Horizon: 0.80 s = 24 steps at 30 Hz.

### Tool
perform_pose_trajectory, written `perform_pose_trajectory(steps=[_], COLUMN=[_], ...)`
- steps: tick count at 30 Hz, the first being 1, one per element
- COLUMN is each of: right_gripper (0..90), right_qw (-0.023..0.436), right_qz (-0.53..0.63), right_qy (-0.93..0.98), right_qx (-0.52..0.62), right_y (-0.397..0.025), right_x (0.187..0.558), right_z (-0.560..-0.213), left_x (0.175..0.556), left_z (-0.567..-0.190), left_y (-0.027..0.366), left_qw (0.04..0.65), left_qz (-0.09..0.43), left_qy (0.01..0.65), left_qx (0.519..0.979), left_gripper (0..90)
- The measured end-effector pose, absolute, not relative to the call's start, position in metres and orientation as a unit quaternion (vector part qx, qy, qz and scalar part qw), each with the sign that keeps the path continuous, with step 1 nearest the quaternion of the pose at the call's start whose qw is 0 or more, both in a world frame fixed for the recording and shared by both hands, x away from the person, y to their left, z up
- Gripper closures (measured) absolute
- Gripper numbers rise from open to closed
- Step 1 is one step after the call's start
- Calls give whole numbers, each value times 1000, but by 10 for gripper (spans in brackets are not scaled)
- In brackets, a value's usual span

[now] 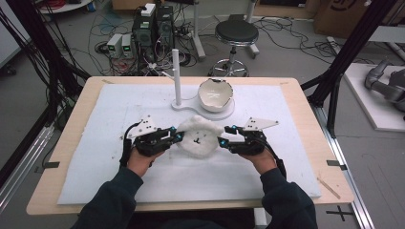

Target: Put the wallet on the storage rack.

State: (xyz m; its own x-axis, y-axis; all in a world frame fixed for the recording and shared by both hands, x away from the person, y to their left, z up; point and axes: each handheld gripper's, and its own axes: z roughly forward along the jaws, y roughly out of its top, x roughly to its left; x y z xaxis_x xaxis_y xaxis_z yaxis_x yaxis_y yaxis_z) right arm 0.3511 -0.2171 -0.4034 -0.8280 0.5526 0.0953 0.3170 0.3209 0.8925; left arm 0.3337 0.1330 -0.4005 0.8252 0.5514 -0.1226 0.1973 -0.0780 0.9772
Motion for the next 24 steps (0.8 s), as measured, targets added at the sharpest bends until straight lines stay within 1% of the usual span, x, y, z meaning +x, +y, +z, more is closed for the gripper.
perform_pose_trajectory(steps=[3,4,5,7,9,10,12,14,15,16,18,19,20,21,22,23,24], right_gripper=[401,400,415,551,685,720,759,778,787,795,807,809,810,810,812,813,813], right_qw=[79,64,49,26,29,32,42,57,61,68,88,95,98,98,102,108,108], right_qz=[515,514,514,511,511,515,533,547,550,552,544,541,539,539,535,532,529], right_qy=[808,810,812,820,823,819,804,788,782,779,784,786,789,789,794,798,802], right_qx=[275,275,271,256,245,250,261,276,285,289,286,283,279,279,270,262,257], right_y=[-210,-207,-203,-197,-196,-198,-205,-213,-217,-219,-222,-222,-223,-223,-224,-225,-225], right_x=[353,353,353,353,352,351,352,353,353,353,352,351,351,351,351,350,350], right_z=[-410,-413,-415,-417,-416,-414,-410,-407,-406,-405,-404,-403,-403,-403,-401,-400,-398], left_x=[333,332,332,331,333,334,335,335,335,334,333,333,334,334,336,337,338], left_z=[-399,-399,-399,-400,-401,-402,-404,-410,-410,-413,-415,-416,-416,-416,-414,-412,-411], left_y=[136,136,136,135,136,136,135,126,126,119,117,115,115,115,119,122,124], left_qw=[641,654,654,654,649,643,637,611,611,595,587,575,568,568,565,571,576], left_qz=[143,140,140,142,137,132,128,106,106,93,89,88,90,90,101,107,112], left_qy=[260,260,260,257,264,267,268,262,262,251,246,243,247,247,263,270,274], left_qx=[707,696,696,697,701,706,711,739,739,758,766,776,780,780,775,768,762], left_gripper=[801,802,801,801,799,798,796,796,795,794,784,766,725,649,555,485,452])
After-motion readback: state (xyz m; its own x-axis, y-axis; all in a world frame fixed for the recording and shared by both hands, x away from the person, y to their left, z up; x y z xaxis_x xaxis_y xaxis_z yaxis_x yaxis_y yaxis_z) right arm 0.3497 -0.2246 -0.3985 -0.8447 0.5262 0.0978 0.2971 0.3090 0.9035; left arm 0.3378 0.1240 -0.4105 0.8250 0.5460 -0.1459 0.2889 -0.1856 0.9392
